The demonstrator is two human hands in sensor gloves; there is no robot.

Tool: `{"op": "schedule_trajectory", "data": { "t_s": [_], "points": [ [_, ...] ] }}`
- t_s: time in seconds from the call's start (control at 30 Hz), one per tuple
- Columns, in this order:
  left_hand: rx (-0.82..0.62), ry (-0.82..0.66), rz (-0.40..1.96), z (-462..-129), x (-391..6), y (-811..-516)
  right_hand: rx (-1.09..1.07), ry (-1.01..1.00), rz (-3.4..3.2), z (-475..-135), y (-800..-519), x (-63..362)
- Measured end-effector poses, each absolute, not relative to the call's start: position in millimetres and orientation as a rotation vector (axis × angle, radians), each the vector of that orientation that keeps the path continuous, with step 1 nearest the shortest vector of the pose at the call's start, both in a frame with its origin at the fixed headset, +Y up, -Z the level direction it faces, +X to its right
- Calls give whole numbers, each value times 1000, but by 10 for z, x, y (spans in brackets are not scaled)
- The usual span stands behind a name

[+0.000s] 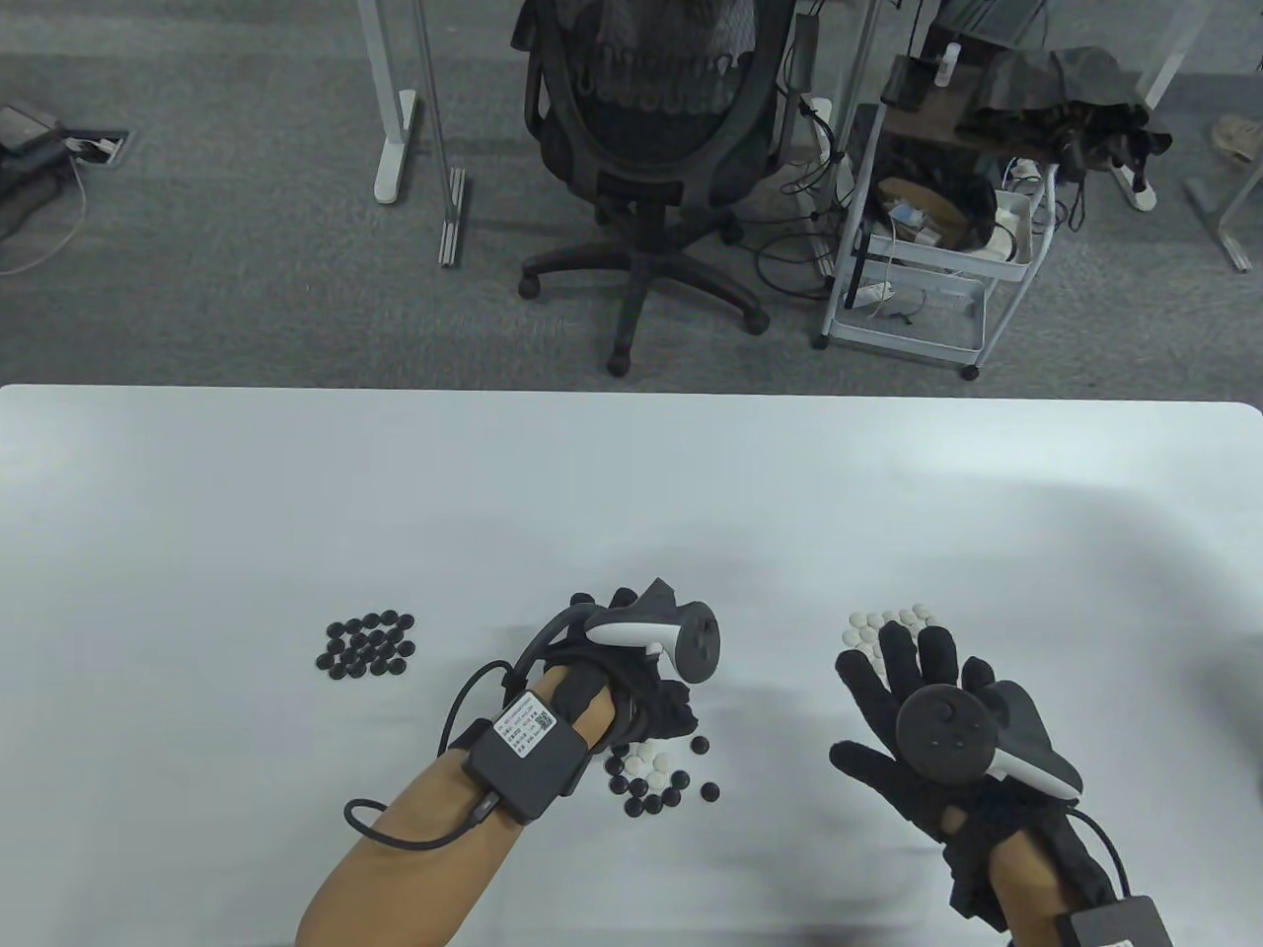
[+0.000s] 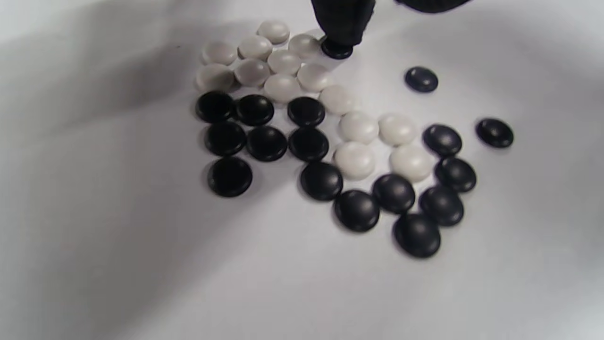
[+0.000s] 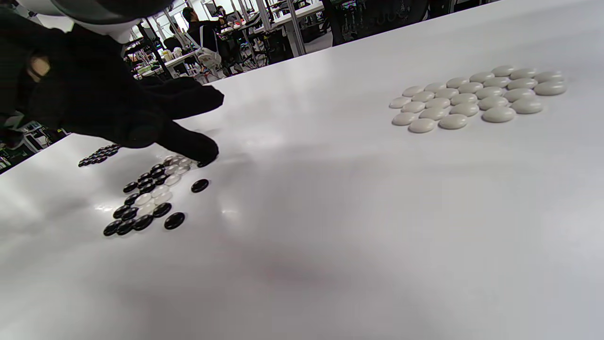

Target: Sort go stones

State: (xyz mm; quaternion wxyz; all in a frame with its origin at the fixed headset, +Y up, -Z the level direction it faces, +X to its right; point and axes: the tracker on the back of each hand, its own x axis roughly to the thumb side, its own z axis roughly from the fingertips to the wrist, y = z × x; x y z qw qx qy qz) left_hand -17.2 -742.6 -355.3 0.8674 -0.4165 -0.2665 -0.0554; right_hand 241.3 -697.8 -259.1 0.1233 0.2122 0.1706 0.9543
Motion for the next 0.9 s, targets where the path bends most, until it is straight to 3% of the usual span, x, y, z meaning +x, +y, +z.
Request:
{"op": "schedule_trajectory", "data": {
  "t_s": [0.23,0.37,0.67,0.9],
  "points": [
    [-844,-364,-11,-4003,-299,-7477,615,492,2780,-2585,-6966,2419],
    [-822,-206,-18,-4168,-666,-7416,611,499,2777,-2585,-6960,2434],
    [-830,45,-3,-4124,-1650,-7375,617,517,2778,-2587,-6967,2422],
    [-835,137,-8,-4014,-2057,-7366,614,539,2783,-2596,-6991,2410]
  ]
}}
